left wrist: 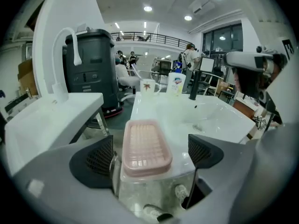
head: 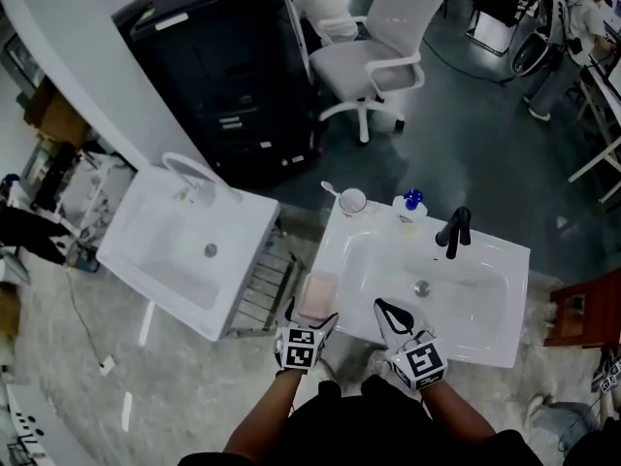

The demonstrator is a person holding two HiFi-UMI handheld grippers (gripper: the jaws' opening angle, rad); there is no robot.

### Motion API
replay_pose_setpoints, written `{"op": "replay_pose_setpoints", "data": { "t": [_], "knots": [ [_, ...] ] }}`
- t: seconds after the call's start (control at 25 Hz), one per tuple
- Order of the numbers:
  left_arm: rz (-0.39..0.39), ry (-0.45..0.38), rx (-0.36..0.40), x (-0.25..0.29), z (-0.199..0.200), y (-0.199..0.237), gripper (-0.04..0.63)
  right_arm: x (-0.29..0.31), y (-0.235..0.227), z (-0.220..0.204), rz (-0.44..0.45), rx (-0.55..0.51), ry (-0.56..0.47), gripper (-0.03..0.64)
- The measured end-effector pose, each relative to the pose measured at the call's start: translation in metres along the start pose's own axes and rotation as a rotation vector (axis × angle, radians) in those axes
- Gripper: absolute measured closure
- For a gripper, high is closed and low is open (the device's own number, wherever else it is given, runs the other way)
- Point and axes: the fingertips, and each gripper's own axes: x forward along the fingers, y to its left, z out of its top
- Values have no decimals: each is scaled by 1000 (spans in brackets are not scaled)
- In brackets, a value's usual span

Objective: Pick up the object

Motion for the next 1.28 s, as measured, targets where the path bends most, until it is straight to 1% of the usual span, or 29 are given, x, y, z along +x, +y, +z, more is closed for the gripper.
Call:
{"op": "replay_pose_setpoints", "data": {
  "t": [0.16, 0.36, 0.48, 0.6, 0.76, 1.0, 1.28],
  "knots": [
    [11, 69, -7, 18, -13, 2, 73, 1, -4, -9, 5, 3, 30, 614],
    [29, 120, -7, 33, -22, 6, 94, 1, -11, -18, 1, 22, 50, 614],
    [31, 134, -14, 38, -23, 8, 95, 3, -15, -19, 3, 23, 61, 614],
    [18, 135, -24, 41, -21, 7, 115, 5, -18, -17, 8, 29, 58, 614],
    [-1, 144, -14, 41, -21, 7, 127, 6, -18, -16, 19, 27, 60, 614],
    [10, 128, 8, 37, -17, 8, 129, 10, -18, -15, 33, 26, 51, 614],
    [24, 27, 22, 23, 23, 8, 129, 12, -22, -11, 23, 14, 42, 614]
  ]
}}
